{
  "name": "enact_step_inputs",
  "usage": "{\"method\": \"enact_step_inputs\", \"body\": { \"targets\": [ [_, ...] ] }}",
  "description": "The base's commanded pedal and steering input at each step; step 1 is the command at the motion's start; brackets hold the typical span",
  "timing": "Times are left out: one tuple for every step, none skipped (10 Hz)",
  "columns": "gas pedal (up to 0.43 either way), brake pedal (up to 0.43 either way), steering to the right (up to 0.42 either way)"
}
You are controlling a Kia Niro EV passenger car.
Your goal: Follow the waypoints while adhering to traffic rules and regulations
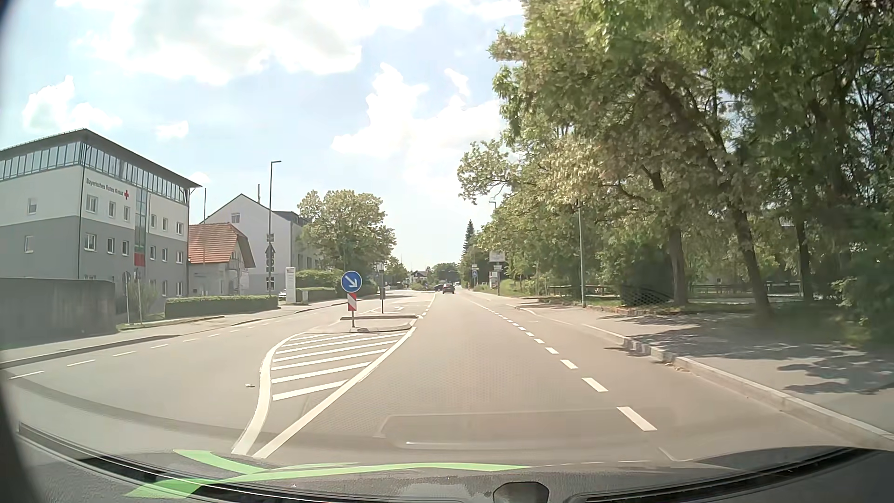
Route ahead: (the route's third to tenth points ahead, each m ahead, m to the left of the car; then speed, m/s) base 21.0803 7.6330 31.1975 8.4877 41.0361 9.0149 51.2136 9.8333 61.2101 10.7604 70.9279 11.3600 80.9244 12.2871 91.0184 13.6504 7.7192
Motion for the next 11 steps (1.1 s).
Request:
{"method": "enact_step_inputs", "body": {
  "targets": [
    [0.138, 0.000, -0.008],
    [0.138, 0.000, -0.008],
    [0.138, 0.000, -0.008],
    [0.138, 0.000, -0.009],
    [0.138, 0.000, -0.010],
    [0.138, 0.000, -0.011],
    [0.138, 0.000, -0.012],
    [0.138, 0.000, -0.012],
    [0.138, 0.000, -0.012],
    [0.138, 0.000, -0.012],
    [0.138, 0.000, -0.013]
  ]
}}
